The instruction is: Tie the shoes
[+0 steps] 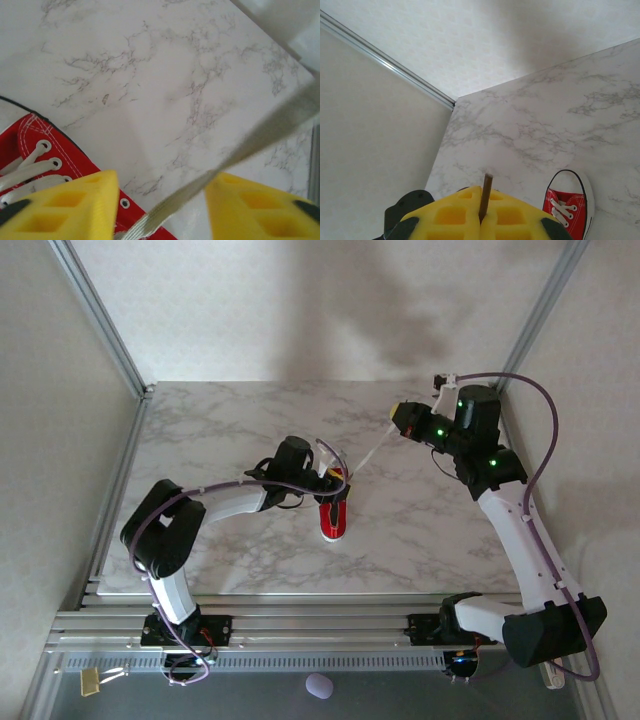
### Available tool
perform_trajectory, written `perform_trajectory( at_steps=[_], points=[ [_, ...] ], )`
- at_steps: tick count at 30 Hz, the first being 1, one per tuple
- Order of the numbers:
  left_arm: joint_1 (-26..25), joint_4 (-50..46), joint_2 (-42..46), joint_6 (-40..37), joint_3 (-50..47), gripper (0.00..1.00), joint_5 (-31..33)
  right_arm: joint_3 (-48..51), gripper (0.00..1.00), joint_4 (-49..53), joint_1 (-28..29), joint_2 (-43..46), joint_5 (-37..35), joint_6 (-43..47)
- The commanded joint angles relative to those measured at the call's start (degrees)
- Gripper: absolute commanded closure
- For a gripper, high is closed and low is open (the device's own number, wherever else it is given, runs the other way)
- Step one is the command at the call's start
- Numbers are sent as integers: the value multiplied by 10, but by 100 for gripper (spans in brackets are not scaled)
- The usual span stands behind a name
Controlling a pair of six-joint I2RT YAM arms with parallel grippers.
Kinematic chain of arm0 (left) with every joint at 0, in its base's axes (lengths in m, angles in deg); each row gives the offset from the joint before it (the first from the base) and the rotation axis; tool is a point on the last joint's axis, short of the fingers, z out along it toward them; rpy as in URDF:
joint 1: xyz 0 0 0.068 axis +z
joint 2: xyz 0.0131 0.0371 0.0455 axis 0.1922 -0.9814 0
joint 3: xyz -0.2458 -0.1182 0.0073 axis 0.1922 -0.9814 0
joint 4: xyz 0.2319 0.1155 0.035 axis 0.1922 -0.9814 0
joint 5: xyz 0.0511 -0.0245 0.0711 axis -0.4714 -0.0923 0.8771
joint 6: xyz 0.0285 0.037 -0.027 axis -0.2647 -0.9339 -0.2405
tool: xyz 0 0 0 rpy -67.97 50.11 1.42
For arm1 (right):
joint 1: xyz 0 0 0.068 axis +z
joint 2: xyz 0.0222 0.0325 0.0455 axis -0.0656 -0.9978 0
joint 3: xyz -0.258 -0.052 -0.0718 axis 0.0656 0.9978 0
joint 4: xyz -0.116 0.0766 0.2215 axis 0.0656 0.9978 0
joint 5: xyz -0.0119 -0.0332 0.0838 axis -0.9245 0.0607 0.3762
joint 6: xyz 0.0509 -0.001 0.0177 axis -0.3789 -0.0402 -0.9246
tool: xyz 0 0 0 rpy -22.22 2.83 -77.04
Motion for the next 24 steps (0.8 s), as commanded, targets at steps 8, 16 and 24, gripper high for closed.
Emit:
perform_trajectory(
  at_steps=[8, 16, 24],
  points=[
    [-1, 8, 8, 3, 4, 96, 19, 5, 100, 91, 1, 5, -119, 58],
    [4, 39, 34, 48, -31, 100, 36, 195, 100, 77, 9, -56, -237, 77],
    [5, 71, 33, 96, -51, 100, 30, 238, 100, 13, 86, -163, -235, 64]
  ],
)
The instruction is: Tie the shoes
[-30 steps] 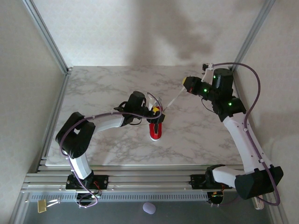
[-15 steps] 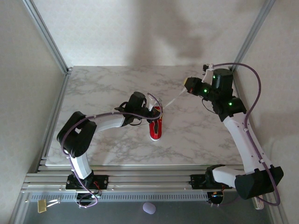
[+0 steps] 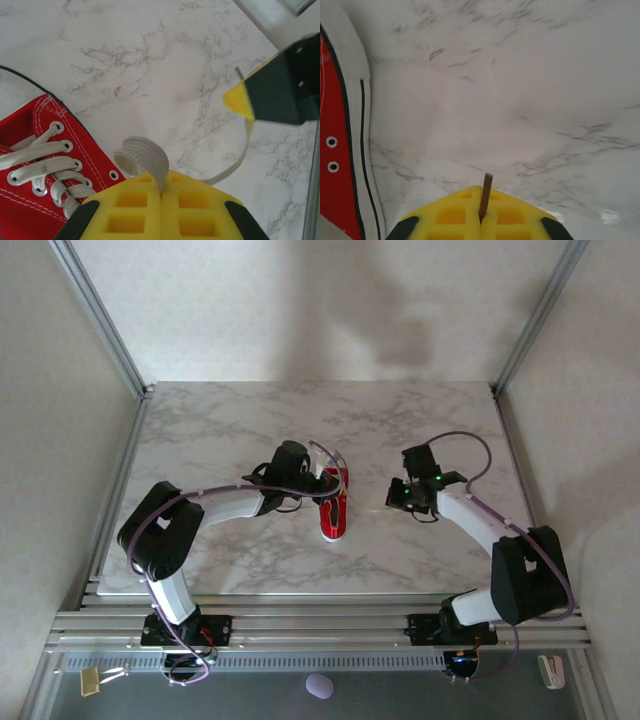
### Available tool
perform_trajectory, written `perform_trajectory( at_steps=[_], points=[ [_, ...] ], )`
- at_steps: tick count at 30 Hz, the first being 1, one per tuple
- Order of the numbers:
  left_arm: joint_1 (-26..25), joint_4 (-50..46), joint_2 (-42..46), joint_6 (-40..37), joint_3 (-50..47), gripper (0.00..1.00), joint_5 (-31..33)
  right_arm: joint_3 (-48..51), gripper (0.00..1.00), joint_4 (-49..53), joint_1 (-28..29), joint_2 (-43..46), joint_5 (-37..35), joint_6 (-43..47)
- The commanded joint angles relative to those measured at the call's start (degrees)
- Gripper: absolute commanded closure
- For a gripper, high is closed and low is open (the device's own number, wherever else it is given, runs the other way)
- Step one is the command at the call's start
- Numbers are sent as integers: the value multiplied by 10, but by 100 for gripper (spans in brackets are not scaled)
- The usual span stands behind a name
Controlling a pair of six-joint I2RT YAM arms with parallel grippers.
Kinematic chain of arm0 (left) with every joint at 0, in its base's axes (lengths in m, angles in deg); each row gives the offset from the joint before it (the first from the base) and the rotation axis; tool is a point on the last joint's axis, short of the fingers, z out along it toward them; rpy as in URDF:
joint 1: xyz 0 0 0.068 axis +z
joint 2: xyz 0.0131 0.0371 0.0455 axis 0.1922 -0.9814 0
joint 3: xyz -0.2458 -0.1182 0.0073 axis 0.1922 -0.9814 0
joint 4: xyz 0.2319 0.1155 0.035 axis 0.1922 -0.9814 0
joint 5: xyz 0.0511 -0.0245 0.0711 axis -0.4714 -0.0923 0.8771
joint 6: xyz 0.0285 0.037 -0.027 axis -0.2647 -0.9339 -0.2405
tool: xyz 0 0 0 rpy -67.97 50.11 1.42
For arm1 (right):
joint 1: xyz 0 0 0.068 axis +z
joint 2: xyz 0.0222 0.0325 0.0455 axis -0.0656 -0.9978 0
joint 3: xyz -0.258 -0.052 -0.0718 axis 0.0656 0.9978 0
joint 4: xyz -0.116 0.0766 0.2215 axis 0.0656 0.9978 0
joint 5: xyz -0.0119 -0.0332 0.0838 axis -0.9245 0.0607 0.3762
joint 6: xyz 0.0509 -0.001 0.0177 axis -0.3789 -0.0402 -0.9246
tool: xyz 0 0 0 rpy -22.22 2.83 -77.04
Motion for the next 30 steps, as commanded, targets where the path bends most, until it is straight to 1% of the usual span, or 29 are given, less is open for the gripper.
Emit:
perform_trajectory(
  at_steps=[1, 5, 8, 10, 12, 13, 16, 17, 18, 21, 25, 27, 30],
  points=[
    [5, 31, 21, 36, -16, 100, 1, -1, 100, -49, 30, -34, -25, -3],
    [8, 55, 23, 52, -25, 100, -2, -6, 100, -72, 63, -89, -32, -12],
    [9, 55, 24, 57, -26, 100, -3, -10, 100, -79, 80, -113, -48, -18],
    [11, 53, 25, 61, -27, 100, -3, -9, 100, -81, 84, -109, -61, -20],
    [15, 51, 26, 64, -27, 100, -5, -1, 100, -85, 86, -79, -85, -20],
    [16, 50, 26, 67, -26, 100, -7, 5, 92, -88, 86, -56, -100, -19],
    [21, 48, 24, 78, -24, 100, -12, 36, 56, -104, 87, 34, -142, -8],
    [23, 47, 24, 82, -23, 100, -13, 48, 50, -111, 87, 64, -153, -2],
    [23, 44, 23, 84, -22, 100, -14, 58, 48, -117, 88, 88, -155, 5],
    [25, 37, 20, 96, -17, 100, -13, 94, 46, -138, 102, 158, -159, 42],
    [27, 4, 12, 108, -4, 100, -16, 142, 44, -196, 164, 238, -162, 95],
    [28, -10, 12, 114, 1, 100, -12, 159, 43, -221, 198, 263, -170, 107],
    [32, -32, 17, 136, 2, 100, 19, 168, 43, -225, 225, 278, -176, 104]
  ],
)
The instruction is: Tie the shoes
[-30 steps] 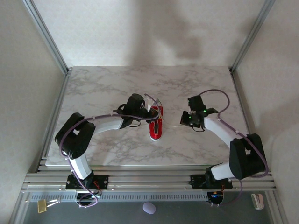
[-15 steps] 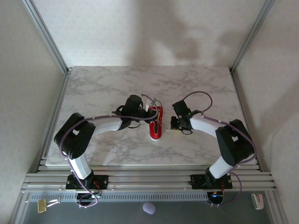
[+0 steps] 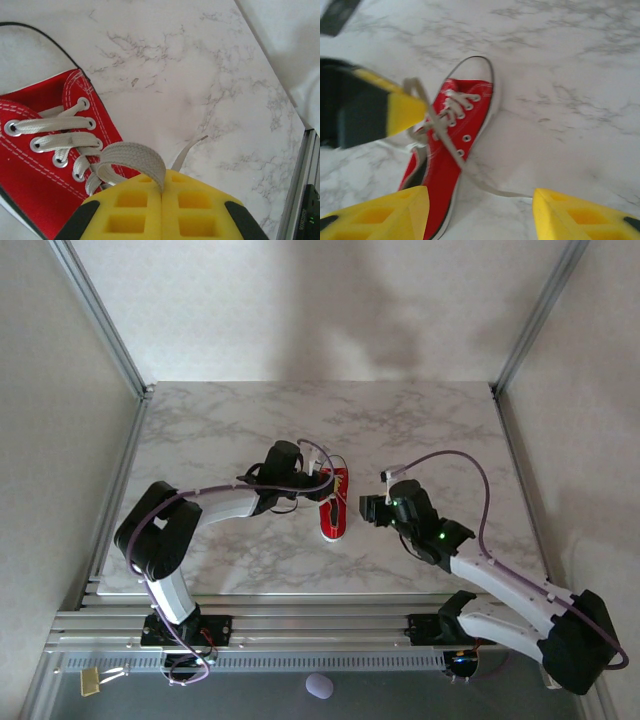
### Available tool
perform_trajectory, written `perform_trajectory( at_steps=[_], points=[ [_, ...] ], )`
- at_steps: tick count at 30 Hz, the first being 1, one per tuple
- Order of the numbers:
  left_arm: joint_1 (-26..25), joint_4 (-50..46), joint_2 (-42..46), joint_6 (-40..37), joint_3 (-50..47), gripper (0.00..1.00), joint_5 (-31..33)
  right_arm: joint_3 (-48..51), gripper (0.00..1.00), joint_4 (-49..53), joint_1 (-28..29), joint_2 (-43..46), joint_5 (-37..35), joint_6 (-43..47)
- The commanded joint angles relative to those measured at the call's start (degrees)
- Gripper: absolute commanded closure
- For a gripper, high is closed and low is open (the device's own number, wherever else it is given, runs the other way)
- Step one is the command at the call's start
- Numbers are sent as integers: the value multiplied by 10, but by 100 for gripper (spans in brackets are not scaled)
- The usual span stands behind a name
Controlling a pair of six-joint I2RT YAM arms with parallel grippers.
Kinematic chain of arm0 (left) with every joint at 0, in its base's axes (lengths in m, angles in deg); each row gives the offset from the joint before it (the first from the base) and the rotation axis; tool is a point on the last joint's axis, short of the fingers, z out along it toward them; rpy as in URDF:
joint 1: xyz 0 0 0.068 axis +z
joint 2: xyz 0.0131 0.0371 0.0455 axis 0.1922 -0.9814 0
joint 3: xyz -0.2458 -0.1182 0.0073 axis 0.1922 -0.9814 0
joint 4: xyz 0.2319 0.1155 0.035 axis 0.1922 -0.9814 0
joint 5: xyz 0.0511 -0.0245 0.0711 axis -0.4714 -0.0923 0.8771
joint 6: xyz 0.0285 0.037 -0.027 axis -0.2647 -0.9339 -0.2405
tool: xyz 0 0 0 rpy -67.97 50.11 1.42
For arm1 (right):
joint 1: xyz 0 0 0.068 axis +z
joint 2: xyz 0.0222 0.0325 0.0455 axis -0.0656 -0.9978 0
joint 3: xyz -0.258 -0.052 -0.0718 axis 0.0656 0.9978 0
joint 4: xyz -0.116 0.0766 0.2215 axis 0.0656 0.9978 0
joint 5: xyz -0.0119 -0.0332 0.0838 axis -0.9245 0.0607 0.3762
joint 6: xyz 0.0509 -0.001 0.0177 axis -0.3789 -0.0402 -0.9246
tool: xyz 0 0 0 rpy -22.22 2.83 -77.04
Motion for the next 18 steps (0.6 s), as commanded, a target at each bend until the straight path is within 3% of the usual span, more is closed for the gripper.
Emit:
perform_trajectory(
  at_steps=[1, 13, 15, 18],
  points=[
    [8, -37, 16, 40, 13, 100, 32, 8, 43, -32, 20, 12, -26, 19],
    [0, 84, 30, 214, -67, 100, 64, 11, 45, -56, 24, -34, -1, 8],
    [-1, 87, 33, 219, -70, 95, 72, 13, 45, -60, 25, -33, -2, 7],
    [-1, 87, 39, 219, -70, 78, 81, 15, 45, -56, 25, -29, -4, 7]
  ],
)
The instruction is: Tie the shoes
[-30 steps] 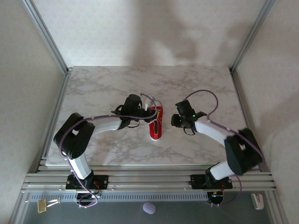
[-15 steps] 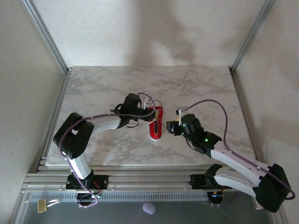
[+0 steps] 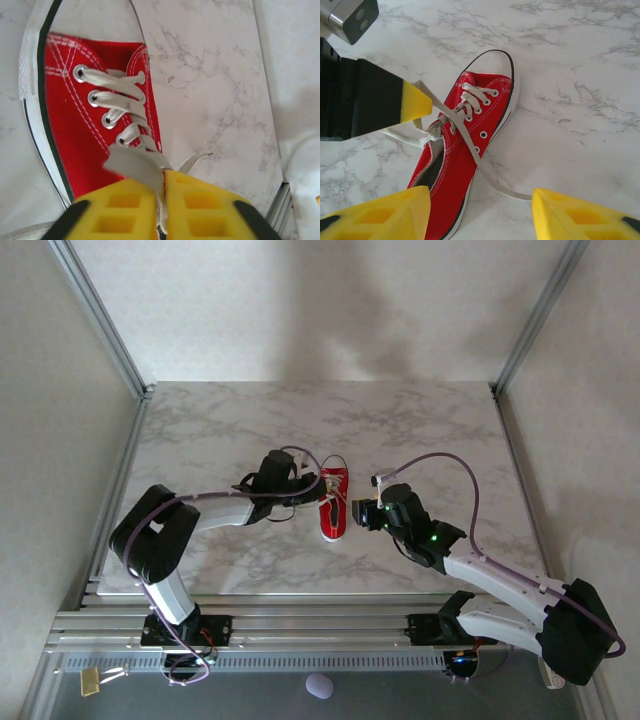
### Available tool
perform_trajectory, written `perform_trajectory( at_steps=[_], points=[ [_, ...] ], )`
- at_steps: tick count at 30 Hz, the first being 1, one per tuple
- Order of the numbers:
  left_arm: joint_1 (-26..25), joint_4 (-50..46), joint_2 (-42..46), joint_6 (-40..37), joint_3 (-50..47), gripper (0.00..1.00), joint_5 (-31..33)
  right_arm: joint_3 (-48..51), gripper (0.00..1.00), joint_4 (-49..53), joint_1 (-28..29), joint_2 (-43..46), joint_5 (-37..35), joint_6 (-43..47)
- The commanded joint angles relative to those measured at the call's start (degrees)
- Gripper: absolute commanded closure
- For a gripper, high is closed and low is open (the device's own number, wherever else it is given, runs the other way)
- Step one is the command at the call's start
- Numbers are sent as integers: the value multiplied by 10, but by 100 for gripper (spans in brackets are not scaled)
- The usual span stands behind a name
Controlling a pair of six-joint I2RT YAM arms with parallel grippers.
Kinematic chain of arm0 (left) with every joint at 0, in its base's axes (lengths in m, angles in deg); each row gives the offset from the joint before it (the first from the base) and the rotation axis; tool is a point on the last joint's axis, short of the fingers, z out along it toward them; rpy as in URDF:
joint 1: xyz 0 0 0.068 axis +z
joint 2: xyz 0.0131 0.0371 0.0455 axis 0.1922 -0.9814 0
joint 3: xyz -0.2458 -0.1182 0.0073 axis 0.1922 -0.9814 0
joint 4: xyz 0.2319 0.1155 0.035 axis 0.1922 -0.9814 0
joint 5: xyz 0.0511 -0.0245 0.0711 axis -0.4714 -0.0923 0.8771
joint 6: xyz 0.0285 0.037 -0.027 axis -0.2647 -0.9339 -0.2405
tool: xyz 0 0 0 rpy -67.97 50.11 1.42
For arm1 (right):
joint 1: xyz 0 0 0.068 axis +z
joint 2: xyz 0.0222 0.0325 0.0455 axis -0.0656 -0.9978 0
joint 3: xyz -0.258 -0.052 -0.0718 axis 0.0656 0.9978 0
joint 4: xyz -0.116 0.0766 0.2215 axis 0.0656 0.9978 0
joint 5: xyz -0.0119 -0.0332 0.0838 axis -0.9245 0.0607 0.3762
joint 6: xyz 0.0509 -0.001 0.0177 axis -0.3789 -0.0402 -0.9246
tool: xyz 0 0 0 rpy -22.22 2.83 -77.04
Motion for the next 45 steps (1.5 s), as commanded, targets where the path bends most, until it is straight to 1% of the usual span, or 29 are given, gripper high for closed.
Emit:
perform_trajectory(
  at_steps=[1, 2, 9, 13, 15, 16, 19, 21, 23, 24, 27, 30, 32, 33, 35, 36, 38, 40, 43, 45],
  points=[
    [-4, 30, 21, 22, -4, 72, 18, 7, 45, -15, 5, 6, -2, 4],
    [-5, 30, 21, 22, -3, 66, 17, 8, 45, -14, 5, 8, -3, 5],
    [-3, 11, 44, 12, -11, 38, 44, 11, 45, -1, 5, 30, -25, 9],
    [1, -5, 65, -5, -10, 18, 52, 6, 45, 12, 6, 39, -34, 20],
    [6, -19, 83, -17, -10, 13, 63, -1, 45, 23, 7, 40, -36, 28],
    [9, -27, 96, -24, -13, 12, 73, -6, 45, 30, 8, 40, -36, 33],
    [29, -62, 148, -40, -32, 13, 110, -30, 46, 52, 19, 30, -38, 54],
    [52, -88, 190, -44, -55, 13, 147, -62, 46, 72, 38, 6, -38, 76],
    [90, -107, 235, -34, -87, 13, 174, -107, 46, 94, 63, -37, -34, 100],
    [118, -115, 260, -25, -106, 13, 181, -133, 46, 103, 77, -68, -25, 111],
    [207, -140, 319, -7, -153, 13, 176, -216, 47, 119, 113, -166, 9, 136],
    [280, -207, 331, -11, -154, 13, 187, -293, 47, 117, 133, -255, 44, 141],
    [306, -243, 317, -6, -148, 19, 196, -340, 49, 119, 137, -303, 46, 126],
    [311, -262, 308, -4, -142, 21, 203, -359, 49, 118, 137, -318, 35, 111],
    [307, -293, 293, 4, -131, 24, 224, -380, 49, 121, 135, -330, -8, 77],
    [301, -301, 288, 9, -127, 25, 234, -392, 49, 137, 129, -333, -29, 50],
    [281, -319, 278, 27, -120, 31, 261, -413, 49, 184, 109, -338, -48, -1],
    [253, -328, 258, 41, -106, 37, 288, -395, 49, 192, 95, -321, -61, -26],
    [220, -365, 210, 58, -67, 40, 339, -345, 49, 191, 79, -282, -71, -49],
    [206, -386, 174, 69, -42, 41, 358, -313, 49, 195, 71, -256, -79, -61]
  ],
)
